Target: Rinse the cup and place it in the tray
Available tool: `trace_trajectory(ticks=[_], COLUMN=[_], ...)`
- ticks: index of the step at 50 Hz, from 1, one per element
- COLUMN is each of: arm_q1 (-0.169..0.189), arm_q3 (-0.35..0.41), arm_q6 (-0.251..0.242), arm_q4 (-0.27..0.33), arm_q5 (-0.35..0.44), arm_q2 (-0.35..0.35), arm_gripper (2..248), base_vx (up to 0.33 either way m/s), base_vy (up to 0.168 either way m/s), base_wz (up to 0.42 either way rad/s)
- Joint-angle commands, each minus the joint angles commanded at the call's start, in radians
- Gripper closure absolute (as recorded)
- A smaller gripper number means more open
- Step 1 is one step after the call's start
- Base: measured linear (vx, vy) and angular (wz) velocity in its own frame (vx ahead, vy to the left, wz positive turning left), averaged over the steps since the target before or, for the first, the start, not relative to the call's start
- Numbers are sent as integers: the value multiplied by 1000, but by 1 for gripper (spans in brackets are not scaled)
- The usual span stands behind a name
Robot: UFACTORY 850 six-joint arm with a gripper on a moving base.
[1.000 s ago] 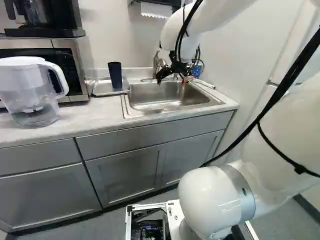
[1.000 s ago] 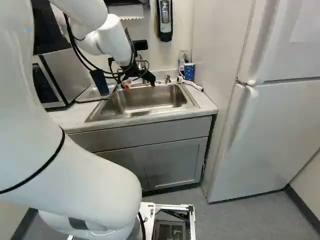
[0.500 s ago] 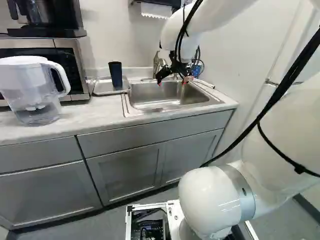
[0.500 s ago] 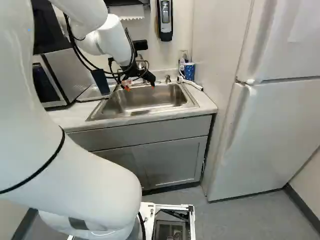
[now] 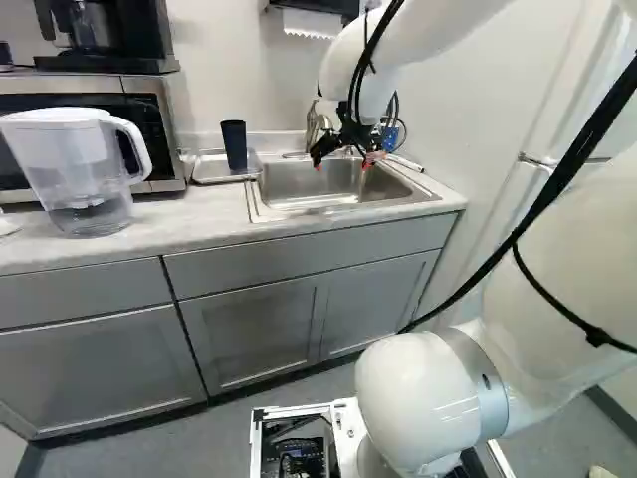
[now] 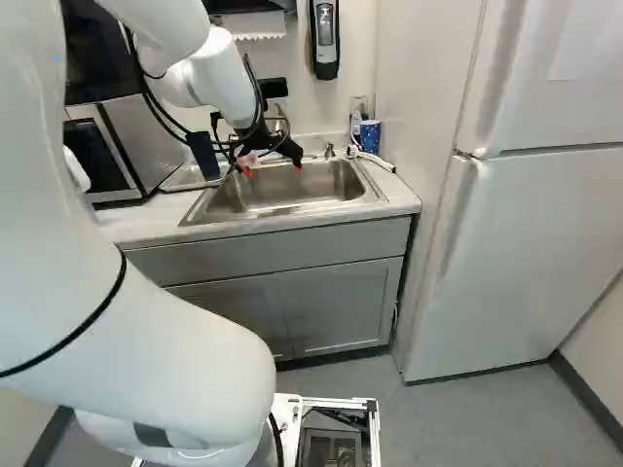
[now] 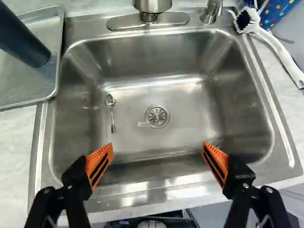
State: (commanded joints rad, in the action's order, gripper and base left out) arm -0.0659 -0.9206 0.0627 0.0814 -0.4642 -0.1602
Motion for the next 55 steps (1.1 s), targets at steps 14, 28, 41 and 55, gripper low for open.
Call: trace_trajectory(ticks=[14,28,41,55], arm_q1=[0,0,0,0], arm_q3=[0,0,0,0], arm_q6=[0,0,0,0], arm_q4=[0,0,0,0], arm_q5=[0,0,0,0], arm_q2=[0,0,0,0], arm_gripper=[3,3,3,3], base_vx=[-97,-102,-105,-92], base_vy=[2,0,0,7], base_wz=[19,16,18,64])
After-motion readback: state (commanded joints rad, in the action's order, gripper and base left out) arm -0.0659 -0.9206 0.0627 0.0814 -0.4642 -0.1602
